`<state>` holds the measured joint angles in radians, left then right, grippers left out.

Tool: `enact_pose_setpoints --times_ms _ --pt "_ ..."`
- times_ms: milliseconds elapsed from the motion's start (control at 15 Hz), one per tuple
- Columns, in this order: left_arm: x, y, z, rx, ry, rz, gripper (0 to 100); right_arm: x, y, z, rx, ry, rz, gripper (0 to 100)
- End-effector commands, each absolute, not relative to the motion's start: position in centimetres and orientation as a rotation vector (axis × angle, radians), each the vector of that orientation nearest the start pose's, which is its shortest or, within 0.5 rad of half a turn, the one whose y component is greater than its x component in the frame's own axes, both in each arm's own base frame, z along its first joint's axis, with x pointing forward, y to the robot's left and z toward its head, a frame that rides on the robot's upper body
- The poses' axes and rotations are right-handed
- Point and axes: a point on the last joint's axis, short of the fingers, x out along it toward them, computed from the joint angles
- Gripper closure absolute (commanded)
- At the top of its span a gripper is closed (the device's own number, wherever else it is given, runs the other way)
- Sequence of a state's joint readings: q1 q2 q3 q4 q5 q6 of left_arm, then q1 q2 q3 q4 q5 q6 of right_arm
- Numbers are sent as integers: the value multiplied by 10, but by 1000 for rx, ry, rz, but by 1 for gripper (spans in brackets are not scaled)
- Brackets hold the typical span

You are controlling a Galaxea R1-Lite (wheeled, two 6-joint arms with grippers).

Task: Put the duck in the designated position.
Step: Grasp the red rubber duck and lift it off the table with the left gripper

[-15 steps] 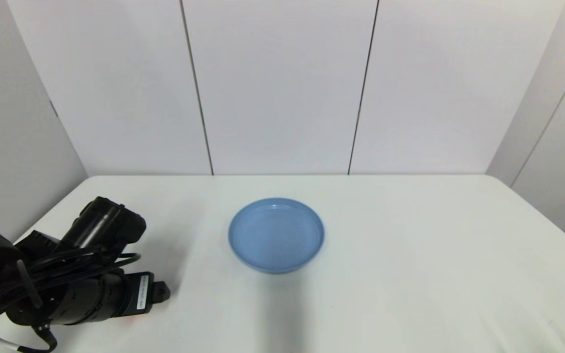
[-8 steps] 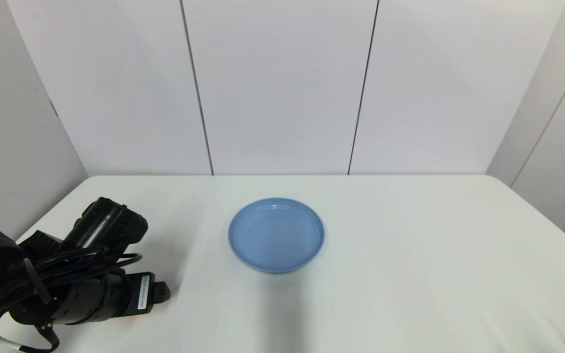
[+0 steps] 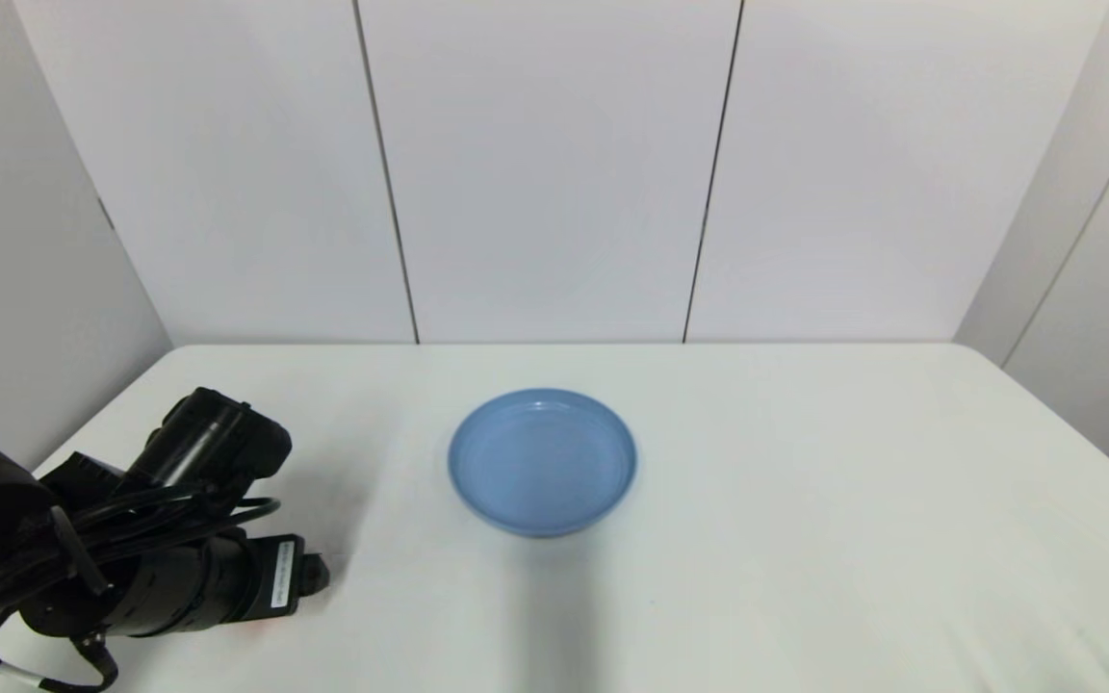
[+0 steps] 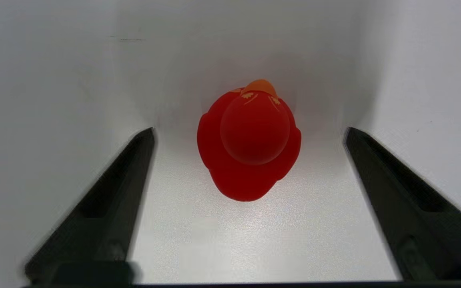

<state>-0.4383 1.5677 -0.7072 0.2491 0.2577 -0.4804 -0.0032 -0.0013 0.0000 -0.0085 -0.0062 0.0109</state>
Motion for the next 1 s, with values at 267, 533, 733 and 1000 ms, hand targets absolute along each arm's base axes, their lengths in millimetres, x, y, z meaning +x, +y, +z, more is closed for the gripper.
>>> enact_pose_setpoints --times_ms 267,533,733,1000 --pt "198 -86 126 -56 1046 93 100 -23 0 76 11 -9 -9 0" --pt "198 -87 127 -58 1042 91 100 -23 0 76 11 -9 -9 0" --pt "200 -88 130 -64 1029 86 100 -23 0 76 11 -9 -9 0" --pt "218 -98 158 -100 923 44 100 -23 0 76 11 -9 -9 0"
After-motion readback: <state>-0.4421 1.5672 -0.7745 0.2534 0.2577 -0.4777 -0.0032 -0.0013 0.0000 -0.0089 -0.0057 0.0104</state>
